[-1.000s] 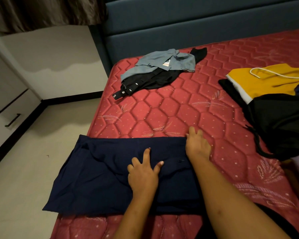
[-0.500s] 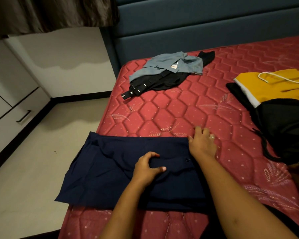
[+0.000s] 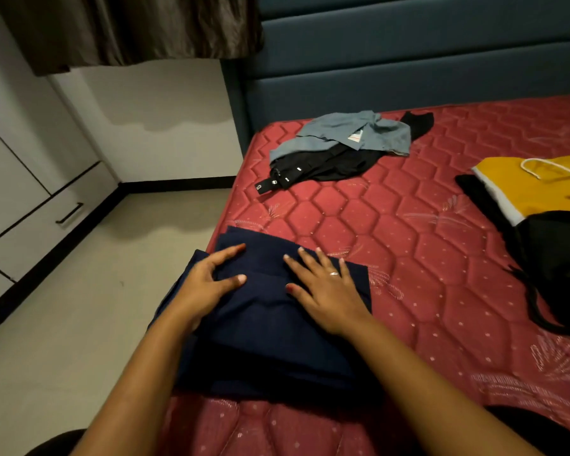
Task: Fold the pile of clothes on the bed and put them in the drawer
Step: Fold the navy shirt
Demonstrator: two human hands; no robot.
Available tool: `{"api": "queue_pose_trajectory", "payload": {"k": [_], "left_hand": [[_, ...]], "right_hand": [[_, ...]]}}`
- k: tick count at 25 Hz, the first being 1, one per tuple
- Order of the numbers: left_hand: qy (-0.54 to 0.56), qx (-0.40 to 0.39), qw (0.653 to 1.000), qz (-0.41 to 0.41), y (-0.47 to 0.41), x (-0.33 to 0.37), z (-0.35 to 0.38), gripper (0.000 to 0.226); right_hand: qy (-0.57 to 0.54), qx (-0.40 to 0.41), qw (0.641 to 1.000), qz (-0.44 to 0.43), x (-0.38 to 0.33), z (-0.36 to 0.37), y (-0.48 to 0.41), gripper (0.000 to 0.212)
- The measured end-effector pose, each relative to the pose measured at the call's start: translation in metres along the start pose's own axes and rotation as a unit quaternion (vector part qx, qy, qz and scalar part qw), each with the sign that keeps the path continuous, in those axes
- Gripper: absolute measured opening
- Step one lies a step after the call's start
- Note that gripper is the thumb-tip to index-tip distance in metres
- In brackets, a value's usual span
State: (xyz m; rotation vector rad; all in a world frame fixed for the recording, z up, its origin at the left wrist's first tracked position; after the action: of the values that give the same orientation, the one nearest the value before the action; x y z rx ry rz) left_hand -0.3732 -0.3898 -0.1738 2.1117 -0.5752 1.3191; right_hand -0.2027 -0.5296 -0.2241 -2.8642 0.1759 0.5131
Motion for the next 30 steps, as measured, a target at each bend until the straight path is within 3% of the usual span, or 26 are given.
{"api": "queue_pose_trajectory", "payload": {"k": [3, 5, 7, 9, 11, 14, 16, 19, 21, 25, 26, 28, 30], "left_hand": [[-0.092, 0.103, 0.990, -0.037, 0.004, -0.030, -0.061, 0.060], [-0.204, 0.147, 0.965, -0.076, 0.008, -0.067, -0.075, 0.067], [-0.257, 0.108, 0.953, -0.115, 0.010, -0.098, -0.074, 0.075], [-0.217, 0.103, 0.959, -0.154, -0.001, -0.107, -0.074, 0.073], [-0.187, 0.143, 0.954, -0.185, -0.014, -0.102, -0.081, 0.062], [-0.243, 0.124, 0.930, -0.246, -0.024, -0.088, -0.083, 0.032], [-0.279, 0.103, 0.921, -0.252, -0.030, -0.094, -0.085, 0.035], [-0.227, 0.157, 0.947, -0.166, -0.032, -0.101, -0.093, 0.029], [-0.241, 0.223, 0.938, -0.114, -0.027, -0.097, -0.094, 0.014], [-0.445, 0.373, 0.813, -0.035, -0.017, -0.088, -0.061, 0.025], [-0.451, 0.370, 0.812, 0.010, -0.014, -0.086, -0.044, 0.033], [-0.465, 0.267, 0.841, 0.076, -0.005, -0.082, -0.006, 0.052], [-0.486, 0.143, 0.861, 0.056, -0.002, -0.089, 0.019, 0.068]], "right_hand": [[0.048, -0.066, 0.994, -0.077, -0.033, 0.038, -0.009, 0.080], [0.073, -0.101, 0.988, -0.087, -0.042, 0.070, -0.011, 0.084], [0.103, -0.104, 0.988, -0.056, -0.048, 0.084, -0.012, 0.077], [0.102, -0.114, 0.987, -0.040, -0.046, 0.088, -0.018, 0.069], [0.116, -0.107, 0.987, -0.042, -0.046, 0.091, -0.021, 0.064], [0.115, -0.109, 0.987, -0.030, -0.046, 0.093, -0.023, 0.059], [0.125, -0.102, 0.986, -0.039, -0.045, 0.096, -0.026, 0.058], [0.136, -0.091, 0.986, -0.043, -0.045, 0.097, -0.030, 0.058], [0.134, -0.089, 0.985, -0.055, -0.048, 0.095, -0.031, 0.059], [0.127, -0.101, 0.982, -0.092, -0.049, 0.094, -0.030, 0.061], [0.121, -0.118, 0.981, -0.092, -0.049, 0.093, -0.030, 0.062], [0.090, -0.139, 0.981, -0.104, -0.045, 0.089, -0.035, 0.066], [0.066, -0.168, 0.977, -0.115, -0.036, 0.082, -0.039, 0.070]]}}
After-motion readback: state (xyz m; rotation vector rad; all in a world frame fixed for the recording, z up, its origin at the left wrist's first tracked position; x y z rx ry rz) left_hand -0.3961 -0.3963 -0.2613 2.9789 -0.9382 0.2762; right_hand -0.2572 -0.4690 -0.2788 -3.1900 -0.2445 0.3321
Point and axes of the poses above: each hand's wrist, its own y-axis away from the middle knuckle, its own z-axis out of the palm, x = y × z, the point moved 1 cm from there along -y, towards the middle knuckle, and after that the axes turned 13 degrees about -z, right-handed, at the moved point
